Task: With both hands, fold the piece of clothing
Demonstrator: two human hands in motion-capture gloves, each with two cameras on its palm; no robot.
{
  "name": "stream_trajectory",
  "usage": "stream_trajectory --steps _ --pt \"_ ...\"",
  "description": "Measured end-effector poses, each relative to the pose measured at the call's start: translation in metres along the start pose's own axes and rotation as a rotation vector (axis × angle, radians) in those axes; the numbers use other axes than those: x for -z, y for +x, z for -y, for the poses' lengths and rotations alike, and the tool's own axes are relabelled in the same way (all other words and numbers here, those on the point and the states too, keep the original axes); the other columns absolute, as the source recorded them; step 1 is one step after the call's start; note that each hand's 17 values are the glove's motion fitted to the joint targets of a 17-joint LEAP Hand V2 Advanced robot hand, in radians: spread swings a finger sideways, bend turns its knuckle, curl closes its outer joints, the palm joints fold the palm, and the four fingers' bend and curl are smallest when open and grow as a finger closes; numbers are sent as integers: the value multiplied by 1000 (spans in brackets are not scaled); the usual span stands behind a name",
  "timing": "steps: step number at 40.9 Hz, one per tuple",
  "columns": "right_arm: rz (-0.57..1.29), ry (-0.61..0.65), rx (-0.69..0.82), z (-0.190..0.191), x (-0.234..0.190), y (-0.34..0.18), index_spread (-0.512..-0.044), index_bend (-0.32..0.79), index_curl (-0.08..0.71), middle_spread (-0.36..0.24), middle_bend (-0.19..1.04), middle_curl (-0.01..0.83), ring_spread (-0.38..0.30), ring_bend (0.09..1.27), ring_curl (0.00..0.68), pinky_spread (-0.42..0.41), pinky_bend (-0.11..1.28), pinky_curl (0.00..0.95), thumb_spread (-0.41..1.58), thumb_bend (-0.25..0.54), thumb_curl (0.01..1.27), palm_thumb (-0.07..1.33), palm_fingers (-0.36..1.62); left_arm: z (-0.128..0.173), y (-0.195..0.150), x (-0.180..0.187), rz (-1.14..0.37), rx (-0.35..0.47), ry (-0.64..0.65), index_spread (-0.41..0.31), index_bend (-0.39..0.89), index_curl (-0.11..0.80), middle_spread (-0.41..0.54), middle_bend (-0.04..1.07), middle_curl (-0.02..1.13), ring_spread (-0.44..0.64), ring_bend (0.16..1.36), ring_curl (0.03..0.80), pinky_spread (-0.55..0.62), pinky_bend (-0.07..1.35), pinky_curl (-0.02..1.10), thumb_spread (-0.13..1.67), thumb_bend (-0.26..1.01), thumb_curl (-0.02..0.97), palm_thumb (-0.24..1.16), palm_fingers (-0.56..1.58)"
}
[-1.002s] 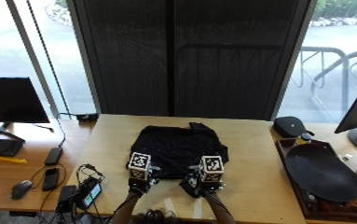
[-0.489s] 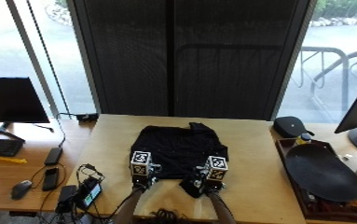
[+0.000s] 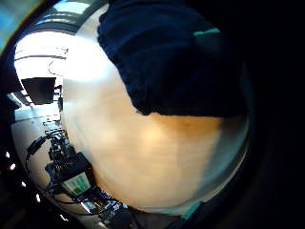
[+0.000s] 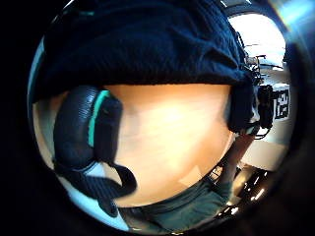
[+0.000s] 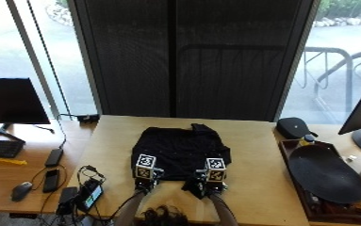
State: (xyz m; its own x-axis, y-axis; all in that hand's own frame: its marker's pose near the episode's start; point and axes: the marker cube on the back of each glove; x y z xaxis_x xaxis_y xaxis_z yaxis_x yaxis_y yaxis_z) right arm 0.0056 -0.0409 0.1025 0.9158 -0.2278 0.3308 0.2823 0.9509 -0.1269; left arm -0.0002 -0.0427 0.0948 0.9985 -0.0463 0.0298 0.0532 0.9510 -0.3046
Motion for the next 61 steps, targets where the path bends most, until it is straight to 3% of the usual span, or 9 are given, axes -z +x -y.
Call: stream_trajectory --steps 4,11,16,21,31,38,45,54,61 --pt "-172 -1 -144 -5 8 11 -347 257 311 -22 208 309 10 425 277 84 469 286 1149 -13 341 603 439 3 -1 2 65 2 81 -127 185 328 -27 203 388 102 549 299 226 437 292 1276 -2 278 364 519" --pt "-489 208 -264 4 25 26 -357 240 334 -103 214 331 -109 453 295 17 414 278 1193 16 339 682 720 33 -7 19 266 23 517 -158 158 338 -108 236 400 -33 573 312 131 388 289 1374 56 292 479 722" --pt "-583 343 -217 22 23 36 -355 209 348 -154 210 348 -186 465 314 -79 441 297 1210 47 348 772 1012 21 -13 18 338 43 481 -210 178 354 -196 271 418 -181 598 330 -1 363 299 1363 121 337 637 997" --pt "-567 229 -234 23 11 53 -343 159 364 -196 211 368 -243 497 351 -188 474 332 1213 58 351 834 1208 32 -11 35 231 -3 548 -247 171 372 -250 298 445 -274 602 354 -90 315 316 1249 129 383 743 1125" --pt "-306 -54 -194 -1 91 23 -327 123 344 -236 328 424 -284 628 406 -313 514 363 1149 45 356 915 1345 10 -26 64 -5 -103 86 -281 148 378 -310 363 484 -350 648 393 -173 256 343 1087 60 427 791 1200" --pt "-312 -106 -157 1 155 -11 -319 134 340 -237 351 438 -278 670 423 -340 536 373 1110 27 360 955 1341 -3 -33 110 43 -161 129 -287 129 369 -338 425 502 -380 729 420 -193 205 353 1113 1 410 755 1241" --pt "-331 -22 -195 34 192 -20 -313 112 326 -230 382 451 -271 722 437 -356 551 378 1087 4 361 978 1336 7 -38 155 112 -86 265 -289 132 362 -349 494 522 -390 770 437 -202 190 364 1173 -19 383 715 1243" --pt "-361 151 -352 109 173 13 -318 122 319 -232 396 460 -260 756 447 -373 575 382 1076 -13 362 994 1323 78 -27 160 144 26 403 -294 193 393 -353 560 538 -376 741 437 -143 119 343 1223 -12 359 704 1165" --pt "-502 73 -427 128 137 20 -320 137 320 -240 373 459 -248 772 456 -364 597 388 1072 -6 361 1008 1295 105 -20 135 143 132 402 -290 232 433 -336 566 547 -347 684 428 -48 78 290 1306 5 340 725 1054"
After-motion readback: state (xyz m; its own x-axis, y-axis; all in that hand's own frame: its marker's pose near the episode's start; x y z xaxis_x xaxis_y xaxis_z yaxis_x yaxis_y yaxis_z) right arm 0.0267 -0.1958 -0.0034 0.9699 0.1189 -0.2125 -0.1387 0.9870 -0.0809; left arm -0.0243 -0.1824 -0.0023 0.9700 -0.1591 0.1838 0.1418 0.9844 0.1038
